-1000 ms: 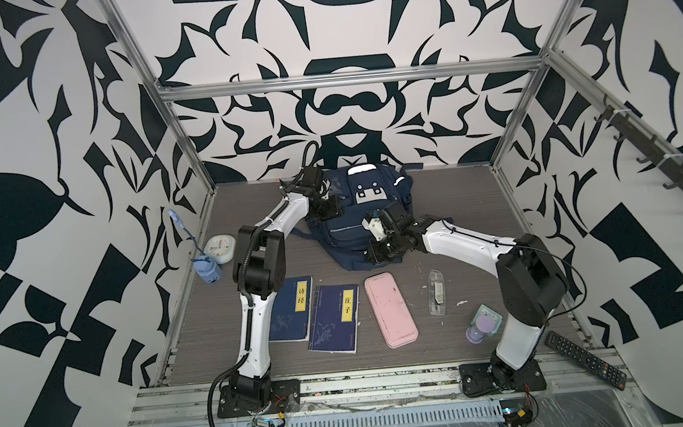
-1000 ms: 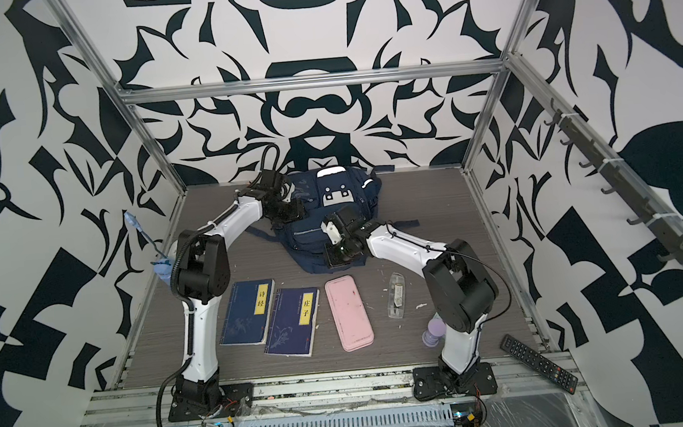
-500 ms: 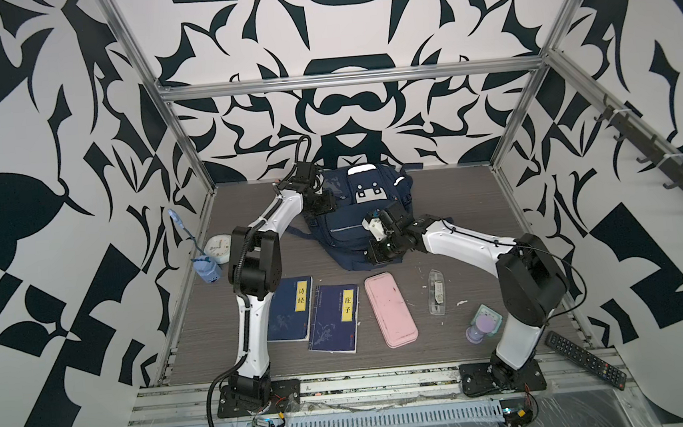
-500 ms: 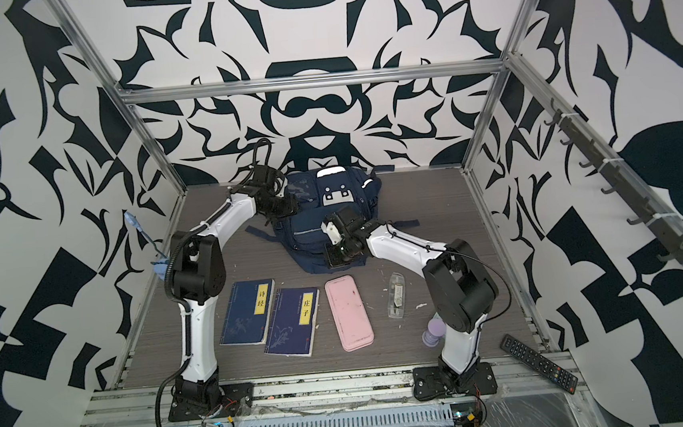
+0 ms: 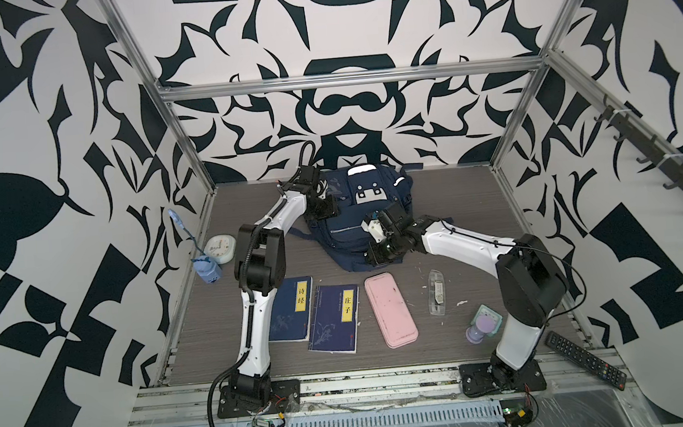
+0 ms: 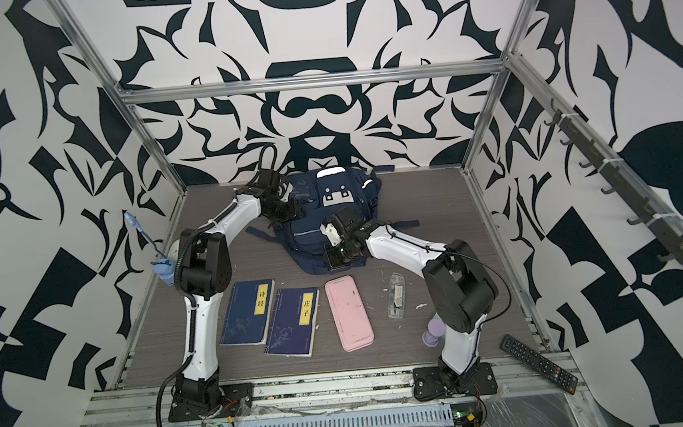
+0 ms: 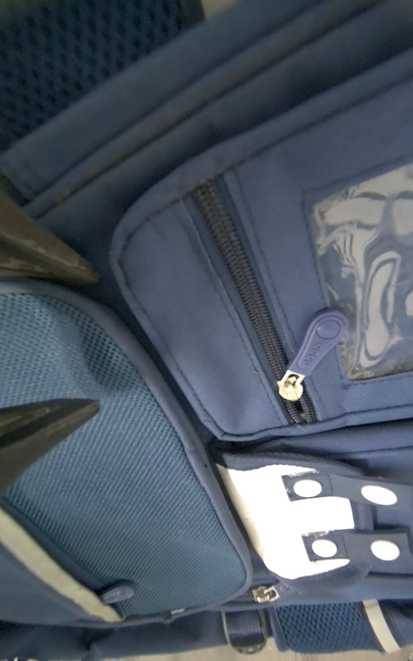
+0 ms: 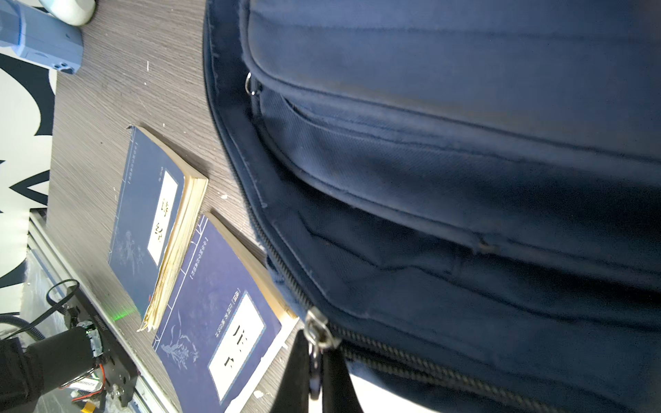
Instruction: Pack the student bag
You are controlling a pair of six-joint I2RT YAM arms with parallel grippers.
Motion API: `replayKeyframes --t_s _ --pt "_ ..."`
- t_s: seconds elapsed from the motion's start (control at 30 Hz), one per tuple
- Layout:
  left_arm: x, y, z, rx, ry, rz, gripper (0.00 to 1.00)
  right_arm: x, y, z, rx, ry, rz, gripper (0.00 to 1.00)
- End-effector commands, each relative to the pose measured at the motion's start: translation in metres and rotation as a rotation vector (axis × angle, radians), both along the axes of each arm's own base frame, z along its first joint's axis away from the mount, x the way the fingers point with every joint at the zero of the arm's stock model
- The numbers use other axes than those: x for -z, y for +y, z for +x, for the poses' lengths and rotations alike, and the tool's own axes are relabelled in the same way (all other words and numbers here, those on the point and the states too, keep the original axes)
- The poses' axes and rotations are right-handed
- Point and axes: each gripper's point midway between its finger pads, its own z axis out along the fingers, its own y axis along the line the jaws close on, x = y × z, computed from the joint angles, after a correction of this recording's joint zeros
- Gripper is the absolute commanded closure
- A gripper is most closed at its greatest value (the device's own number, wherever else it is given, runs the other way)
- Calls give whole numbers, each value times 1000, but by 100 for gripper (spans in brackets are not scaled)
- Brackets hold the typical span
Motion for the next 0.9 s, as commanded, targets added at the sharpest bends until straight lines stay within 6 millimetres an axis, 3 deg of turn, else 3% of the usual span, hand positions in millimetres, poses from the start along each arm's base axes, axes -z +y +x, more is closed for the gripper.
replayKeyframes --t_s 0.0,0.23,0.47,0.87 --pt "9 -3 -14 29 60 -19 56 -21 11 -5 -45 -30 37 100" --pt "-7 -7 -11 -11 63 -149 100 -27 18 -10 -74 -33 37 100" --pt "-34 1 3 -142 35 -389 100 -25 41 -20 -130 -20 31 100" --pt "-56 12 9 -238 -8 -514 100 -24 106 -14 -229 2 33 100"
